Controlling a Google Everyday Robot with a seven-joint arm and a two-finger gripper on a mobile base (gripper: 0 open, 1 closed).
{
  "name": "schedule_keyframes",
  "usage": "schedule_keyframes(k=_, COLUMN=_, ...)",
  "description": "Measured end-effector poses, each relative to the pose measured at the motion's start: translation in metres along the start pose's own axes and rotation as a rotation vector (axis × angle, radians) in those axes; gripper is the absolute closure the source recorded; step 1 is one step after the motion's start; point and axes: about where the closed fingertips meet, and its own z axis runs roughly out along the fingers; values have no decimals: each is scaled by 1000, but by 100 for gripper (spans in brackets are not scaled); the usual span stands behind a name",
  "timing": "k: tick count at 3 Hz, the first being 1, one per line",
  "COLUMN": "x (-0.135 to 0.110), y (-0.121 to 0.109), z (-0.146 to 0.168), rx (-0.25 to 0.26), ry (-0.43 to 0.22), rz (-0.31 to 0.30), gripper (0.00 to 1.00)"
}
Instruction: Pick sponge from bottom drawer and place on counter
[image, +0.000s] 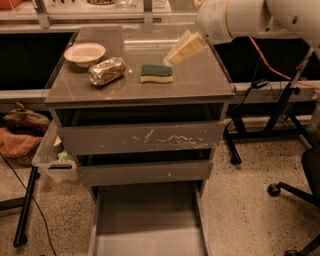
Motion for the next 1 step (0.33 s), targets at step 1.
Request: schedule_keyframes(k=1, x=-105, y=20, z=-55, rx=136, ry=-51, rz=-47, gripper=0)
